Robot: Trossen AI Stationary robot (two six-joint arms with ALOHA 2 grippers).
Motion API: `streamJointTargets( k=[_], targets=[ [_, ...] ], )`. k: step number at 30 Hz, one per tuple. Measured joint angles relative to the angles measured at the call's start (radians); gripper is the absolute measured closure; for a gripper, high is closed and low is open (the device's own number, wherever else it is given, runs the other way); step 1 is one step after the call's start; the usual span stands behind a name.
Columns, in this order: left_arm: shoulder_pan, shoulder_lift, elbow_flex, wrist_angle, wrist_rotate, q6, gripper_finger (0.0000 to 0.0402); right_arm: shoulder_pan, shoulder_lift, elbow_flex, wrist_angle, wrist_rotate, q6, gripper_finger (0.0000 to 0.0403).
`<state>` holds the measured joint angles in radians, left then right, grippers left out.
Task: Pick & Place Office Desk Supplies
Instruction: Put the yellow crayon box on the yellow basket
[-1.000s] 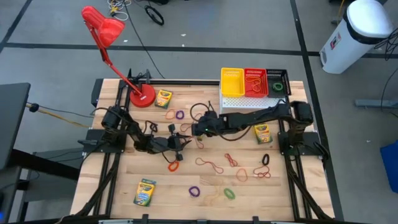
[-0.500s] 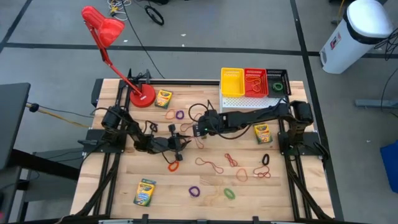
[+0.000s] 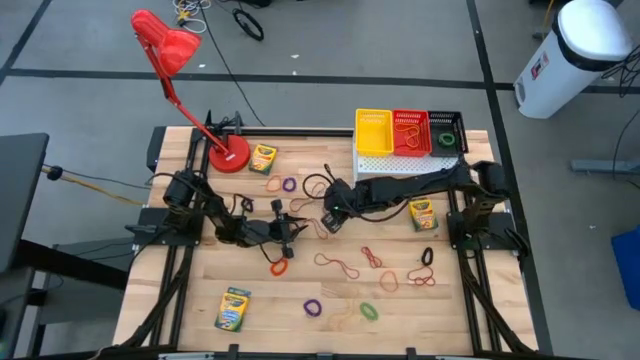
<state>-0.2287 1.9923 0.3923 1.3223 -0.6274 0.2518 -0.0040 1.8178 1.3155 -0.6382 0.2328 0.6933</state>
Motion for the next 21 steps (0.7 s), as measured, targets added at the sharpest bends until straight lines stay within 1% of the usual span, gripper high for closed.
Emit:
streamJointTargets(
  k=[4, 6, 8, 11, 14, 17, 21],
  targets=[
    [0.000, 0.000, 0.000, 0.004, 0.000, 0.013, 0.0298, 0.010, -0.072, 0.002, -0.071, 0.002, -0.180, 0.0274],
    [0.000, 0.000, -0.004, 0.007, 0.002, 0.013, 0.0298, 0.029, -0.098, 0.001, -0.146, 0.011, -0.274, 0.0274],
    [0.000, 0.000, -0.015, 0.010, 0.029, 0.007, 0.0298, 0.056, -0.118, -0.007, -0.192, 0.000, -0.368, 0.0274],
    [0.001, 0.000, -0.042, 0.062, 0.125, -0.010, 0.0298, 0.092, -0.148, -0.072, -0.197, -0.044, -0.469, 0.0274],
    [0.014, 0.000, -0.075, 0.158, 0.232, -0.020, 0.0298, 0.117, -0.178, -0.151, -0.160, -0.089, -0.505, 0.0274],
    [0.046, -0.001, -0.099, 0.256, 0.338, -0.042, 0.0298, 0.140, -0.220, -0.226, -0.134, -0.085, -0.527, 0.0274],
    [0.112, 0.008, -0.062, 0.253, 0.446, -0.103, 0.0301, 0.143, -0.285, -0.325, -0.066, -0.075, -0.532, 0.0275]
  ],
)
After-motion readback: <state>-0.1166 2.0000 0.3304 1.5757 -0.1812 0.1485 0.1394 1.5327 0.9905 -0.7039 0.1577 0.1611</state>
